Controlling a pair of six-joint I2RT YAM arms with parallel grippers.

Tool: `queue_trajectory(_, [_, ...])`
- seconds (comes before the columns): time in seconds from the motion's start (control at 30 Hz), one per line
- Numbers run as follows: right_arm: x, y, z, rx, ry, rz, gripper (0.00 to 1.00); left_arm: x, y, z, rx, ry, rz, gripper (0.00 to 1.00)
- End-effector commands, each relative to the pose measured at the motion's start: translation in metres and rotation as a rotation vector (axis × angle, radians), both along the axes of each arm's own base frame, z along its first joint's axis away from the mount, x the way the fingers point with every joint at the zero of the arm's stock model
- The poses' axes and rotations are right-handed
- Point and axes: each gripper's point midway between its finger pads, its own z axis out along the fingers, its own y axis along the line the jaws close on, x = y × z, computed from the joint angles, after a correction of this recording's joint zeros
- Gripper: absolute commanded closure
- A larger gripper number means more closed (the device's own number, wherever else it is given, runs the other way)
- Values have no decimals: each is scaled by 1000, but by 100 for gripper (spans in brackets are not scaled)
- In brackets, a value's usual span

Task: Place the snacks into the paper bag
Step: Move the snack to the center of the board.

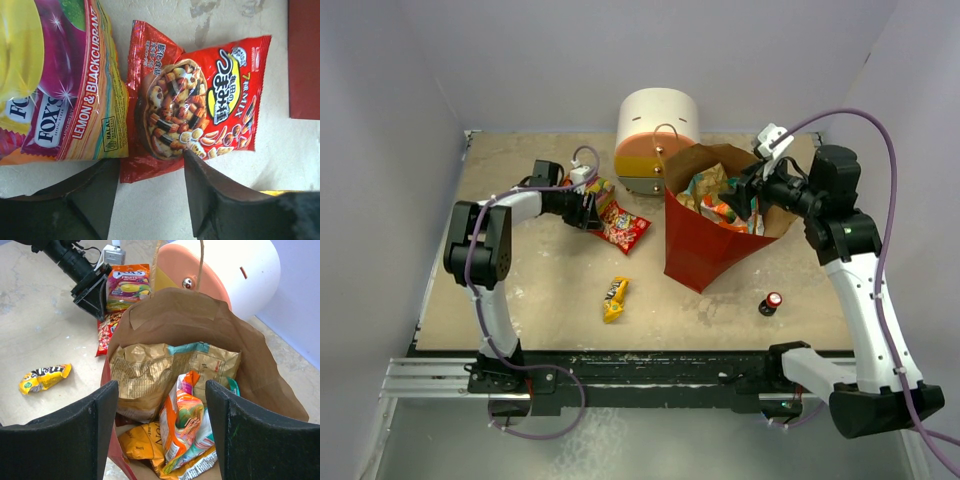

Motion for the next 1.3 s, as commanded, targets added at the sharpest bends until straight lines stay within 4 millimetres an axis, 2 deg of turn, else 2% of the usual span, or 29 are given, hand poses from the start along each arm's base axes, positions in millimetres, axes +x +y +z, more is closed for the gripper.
queue_trajectory(0.0, [-2,2,11,19,-49,27,28,-11,-7,-19,64,20,-42,46])
queue_trajectory(0.43, [0,0,9,24,-46,22,27,-23,-15,-47,247,58,-75,70])
queue_trajectory(0.6, [2,0,8,22,-43,21,27,-25,-16,-46,270,57,-89,78])
queue_trajectory(0.77, [3,0,7,20,-40,20,27,-21,-14,-25,277,-6,-99,87])
queue_trajectory(0.87, [4,0,7,21,-36,19,27,-20,-14,-7,277,-54,-122,100])
queue_trajectory(1.17, [10,1,9,21,-37,26,27,-35,-11,57,267,-244,-239,100])
queue_trajectory(1.27, [11,2,10,25,-34,31,28,-43,-10,70,264,-276,-276,100])
